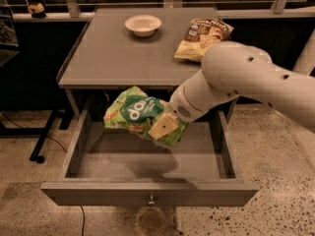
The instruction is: Pick green rice chip bag from top drawer and place on counter
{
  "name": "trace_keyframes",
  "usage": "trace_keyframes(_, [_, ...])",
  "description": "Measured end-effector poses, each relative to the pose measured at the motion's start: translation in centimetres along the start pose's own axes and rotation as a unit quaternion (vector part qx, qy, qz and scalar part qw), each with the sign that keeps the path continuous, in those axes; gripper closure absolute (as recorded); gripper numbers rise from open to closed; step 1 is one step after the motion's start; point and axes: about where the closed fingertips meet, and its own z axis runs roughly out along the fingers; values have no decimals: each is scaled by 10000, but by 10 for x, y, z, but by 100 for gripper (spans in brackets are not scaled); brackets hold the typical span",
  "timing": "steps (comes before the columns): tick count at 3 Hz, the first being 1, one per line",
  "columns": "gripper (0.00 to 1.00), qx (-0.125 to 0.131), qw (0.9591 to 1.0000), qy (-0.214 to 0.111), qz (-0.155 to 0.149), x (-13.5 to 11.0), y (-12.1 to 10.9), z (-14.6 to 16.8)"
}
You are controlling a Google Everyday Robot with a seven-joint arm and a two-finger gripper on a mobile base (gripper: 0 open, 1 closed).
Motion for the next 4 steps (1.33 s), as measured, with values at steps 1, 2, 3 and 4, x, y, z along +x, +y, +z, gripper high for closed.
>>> trace_keyframes(1, [100,25,9991,-79,-413,-31,4,-28])
trace_keyframes(2, [100,27,9991,-80,-412,-31,4,-28])
trace_keyframes(3, [100,189,9990,-172,-362,-40,0,-29])
trace_keyframes(4, [100,502,9973,-322,-429,-63,-20,-34])
